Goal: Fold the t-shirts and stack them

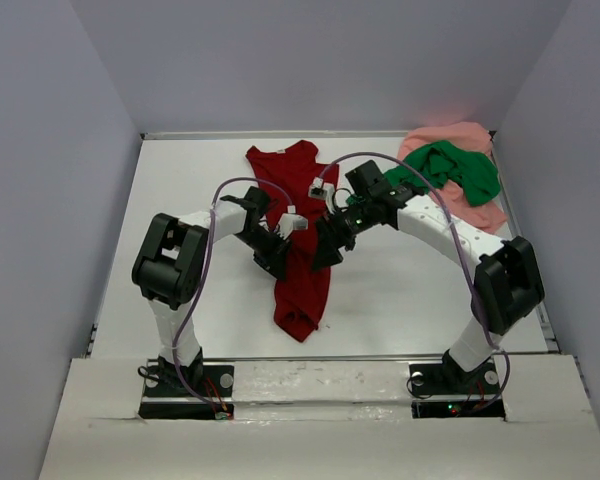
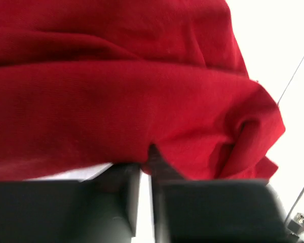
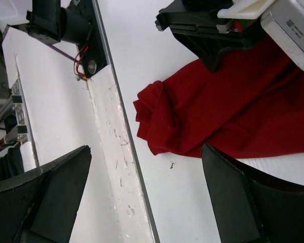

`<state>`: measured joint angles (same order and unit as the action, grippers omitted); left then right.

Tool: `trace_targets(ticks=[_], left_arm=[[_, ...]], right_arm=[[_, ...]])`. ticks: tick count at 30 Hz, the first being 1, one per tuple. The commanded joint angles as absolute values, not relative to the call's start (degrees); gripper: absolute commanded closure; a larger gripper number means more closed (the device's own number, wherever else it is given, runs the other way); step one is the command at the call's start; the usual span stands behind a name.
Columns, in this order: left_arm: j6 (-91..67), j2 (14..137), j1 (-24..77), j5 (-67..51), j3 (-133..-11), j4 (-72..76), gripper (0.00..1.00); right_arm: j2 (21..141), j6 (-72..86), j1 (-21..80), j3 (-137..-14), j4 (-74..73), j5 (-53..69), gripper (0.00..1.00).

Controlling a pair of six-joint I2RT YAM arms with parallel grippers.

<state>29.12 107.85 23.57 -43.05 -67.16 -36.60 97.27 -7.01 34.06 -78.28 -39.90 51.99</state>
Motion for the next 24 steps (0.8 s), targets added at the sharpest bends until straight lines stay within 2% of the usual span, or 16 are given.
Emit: trace_targets(ticks=[1,2,14,21,22,24], left_arm=[[24.4,108.1,24.1,-43.5,-68.5,-31.0,0.92],[24.1,108.5,24.4,-43.3,-68.6,-30.6,1.0],[20.9,102.2,22.9,-39.5,-70.5,-29.8,1.0],[21.5,104.9,20.8,-38.5,-67.1,-33.5,0.99],[22.4,104.9,20.8,-38.8,-66.6,-33.7,0.66],[23.8,104.0,20.8,-40.2,-65.2,-33.7,0.25]], right_arm=[[94.7,-6.2,30.7,-79.8,-37.4,49.7,0.05],[94.1,-6.2,30.7,-79.6,-37.4,49.5,0.05],[91.8,-6.2,29.3,-76.9,-36.2,45.6,0.05],[94.7,-4.7,28.7,-77.1,-36.0,47.0,0.05],[95.8,-4.6,28.7,-77.0,-36.0,48.6,0.05],[97.5,-4.2,28.7,-76.6,-36.1,51.0,0.05]])
